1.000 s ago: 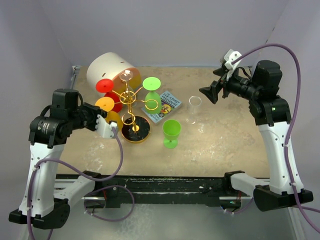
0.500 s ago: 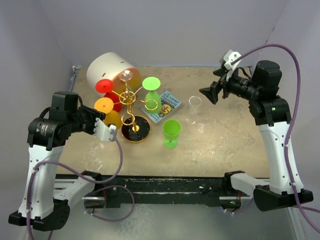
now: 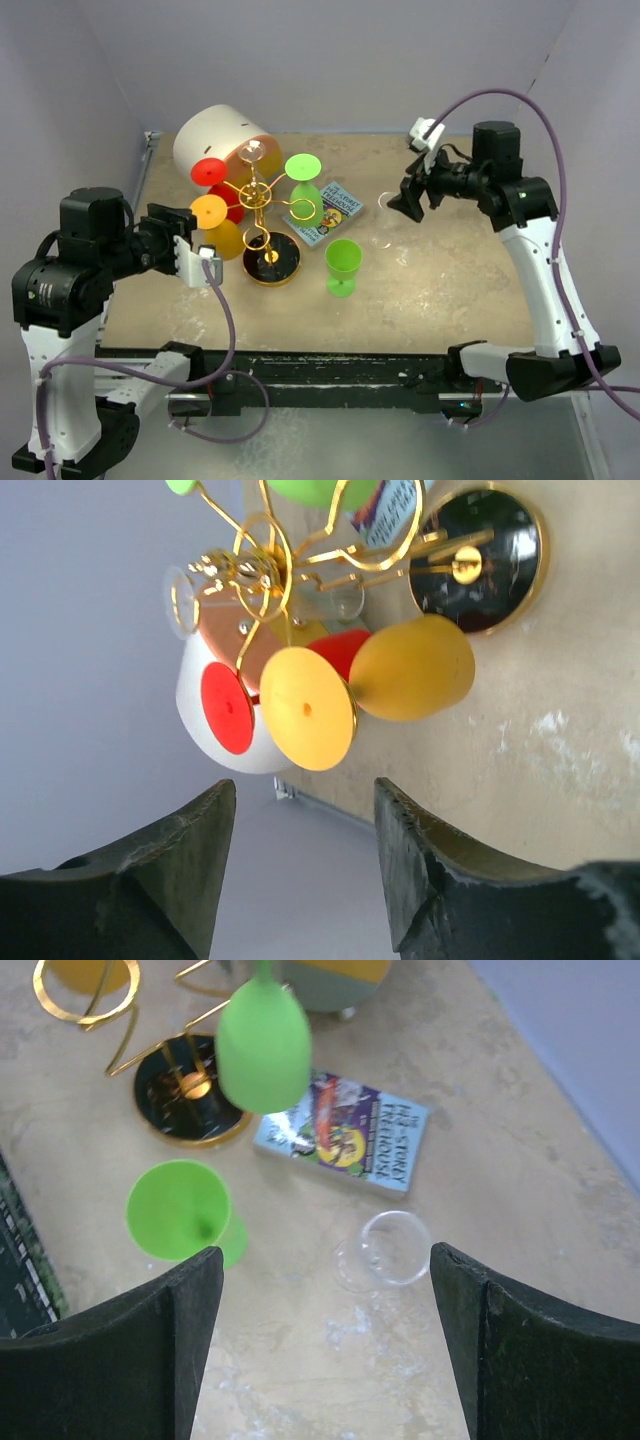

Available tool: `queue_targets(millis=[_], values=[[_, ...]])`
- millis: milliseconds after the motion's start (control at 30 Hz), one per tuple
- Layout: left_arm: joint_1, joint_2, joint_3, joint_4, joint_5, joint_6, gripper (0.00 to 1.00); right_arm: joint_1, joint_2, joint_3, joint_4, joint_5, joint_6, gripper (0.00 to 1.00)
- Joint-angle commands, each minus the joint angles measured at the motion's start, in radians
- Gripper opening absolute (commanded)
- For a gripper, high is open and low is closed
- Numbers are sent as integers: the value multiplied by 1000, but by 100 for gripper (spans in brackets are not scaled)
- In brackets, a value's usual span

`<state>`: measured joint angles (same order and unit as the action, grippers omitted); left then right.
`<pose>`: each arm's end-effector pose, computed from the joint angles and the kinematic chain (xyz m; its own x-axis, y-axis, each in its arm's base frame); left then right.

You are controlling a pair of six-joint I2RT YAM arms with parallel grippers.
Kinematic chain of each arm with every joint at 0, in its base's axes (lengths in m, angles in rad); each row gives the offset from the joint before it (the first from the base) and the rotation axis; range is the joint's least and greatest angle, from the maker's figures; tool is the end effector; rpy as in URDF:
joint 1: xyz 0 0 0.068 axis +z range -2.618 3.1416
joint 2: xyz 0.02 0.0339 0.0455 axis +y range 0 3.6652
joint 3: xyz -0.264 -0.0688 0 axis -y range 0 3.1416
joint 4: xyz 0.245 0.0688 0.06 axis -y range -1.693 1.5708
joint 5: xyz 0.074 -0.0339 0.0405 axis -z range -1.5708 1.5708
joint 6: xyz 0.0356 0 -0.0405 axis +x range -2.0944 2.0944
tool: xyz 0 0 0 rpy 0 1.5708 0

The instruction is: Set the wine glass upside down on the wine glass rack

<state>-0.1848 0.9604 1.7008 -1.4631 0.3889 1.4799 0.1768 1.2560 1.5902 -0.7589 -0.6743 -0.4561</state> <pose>0.0853 -0.0297 0.4687 0.3887 0.8648 -0.3178 0.6883 -0.0432 0.7242 0.2351 0.0646 0.4596 -0.0570 -0.3597 -0.9313 -0.8048 0.5686 -0.1704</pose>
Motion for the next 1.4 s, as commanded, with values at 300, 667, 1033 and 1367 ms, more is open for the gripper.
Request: queue_targets(millis=[300, 667, 1033, 1367], values=[[56, -10, 43, 512, 135, -782, 99, 228, -63, -263, 107, 97, 12, 82], [202, 14, -24, 764, -44, -1113, 99, 300, 45, -354, 252, 232, 251, 75], [249, 57, -71, 827, -76, -1179, 99, 379, 133, -384, 256, 342, 276, 64], [262, 104, -63, 832, -62, -1192, 99, 395, 170, -395, 249, 364, 292, 26]])
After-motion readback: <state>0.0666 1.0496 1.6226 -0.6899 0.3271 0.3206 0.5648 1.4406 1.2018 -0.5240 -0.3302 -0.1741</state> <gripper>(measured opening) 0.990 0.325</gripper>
